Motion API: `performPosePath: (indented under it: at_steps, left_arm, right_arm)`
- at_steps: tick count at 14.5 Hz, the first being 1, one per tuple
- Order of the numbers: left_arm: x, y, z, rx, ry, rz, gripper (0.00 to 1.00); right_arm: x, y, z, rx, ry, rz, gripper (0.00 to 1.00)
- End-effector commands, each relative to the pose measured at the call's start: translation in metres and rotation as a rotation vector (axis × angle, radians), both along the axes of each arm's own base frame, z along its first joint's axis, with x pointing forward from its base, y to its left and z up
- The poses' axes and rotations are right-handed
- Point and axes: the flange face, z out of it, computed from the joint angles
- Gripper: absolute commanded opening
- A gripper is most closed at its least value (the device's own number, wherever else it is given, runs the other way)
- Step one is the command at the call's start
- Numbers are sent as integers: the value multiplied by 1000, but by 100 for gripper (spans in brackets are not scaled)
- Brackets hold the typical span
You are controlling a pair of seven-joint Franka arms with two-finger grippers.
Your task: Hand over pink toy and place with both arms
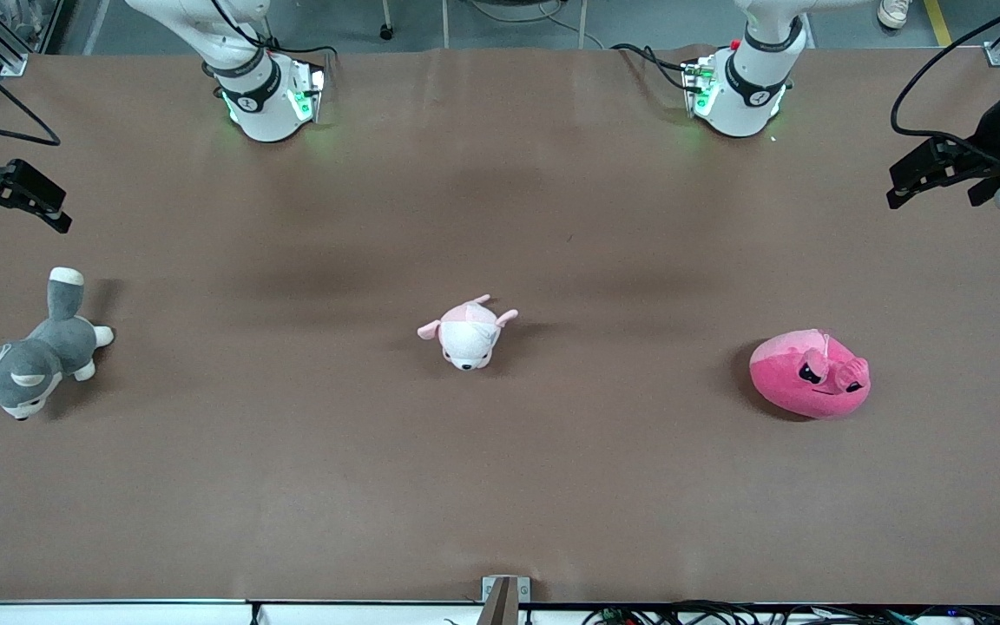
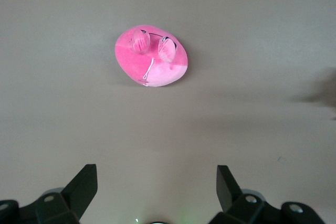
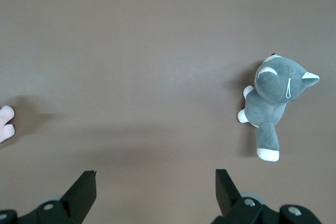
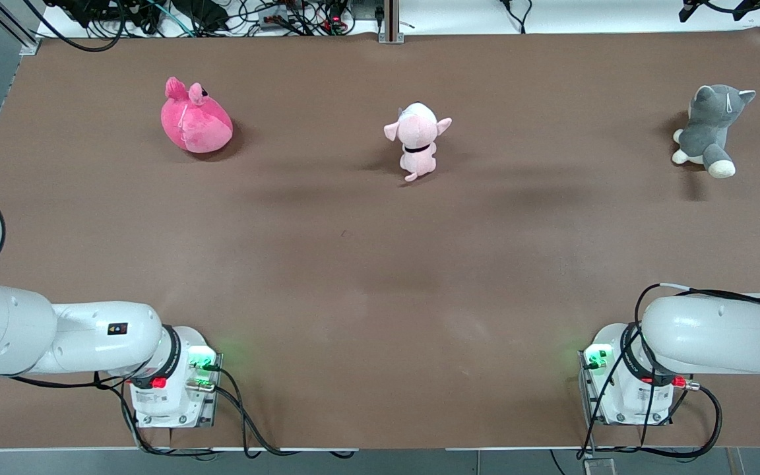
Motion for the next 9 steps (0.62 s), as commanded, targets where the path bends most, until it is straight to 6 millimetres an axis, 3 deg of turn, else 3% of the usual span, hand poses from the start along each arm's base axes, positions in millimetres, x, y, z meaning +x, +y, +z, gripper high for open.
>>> performPosePath:
  at_steps: [1, 5, 9]
  left_arm:
    - [1, 1, 4, 10, 7, -1, 100]
    - [4, 0, 2, 10, 10, -8, 100]
    - [28, 15, -30, 3, 59, 23, 100]
  right_arm:
    - [-8, 2, -1, -20, 3, 5, 100]
    - [-8, 2, 0, -20, 1, 6, 100]
    - [-6, 0, 3, -20, -6, 0, 100]
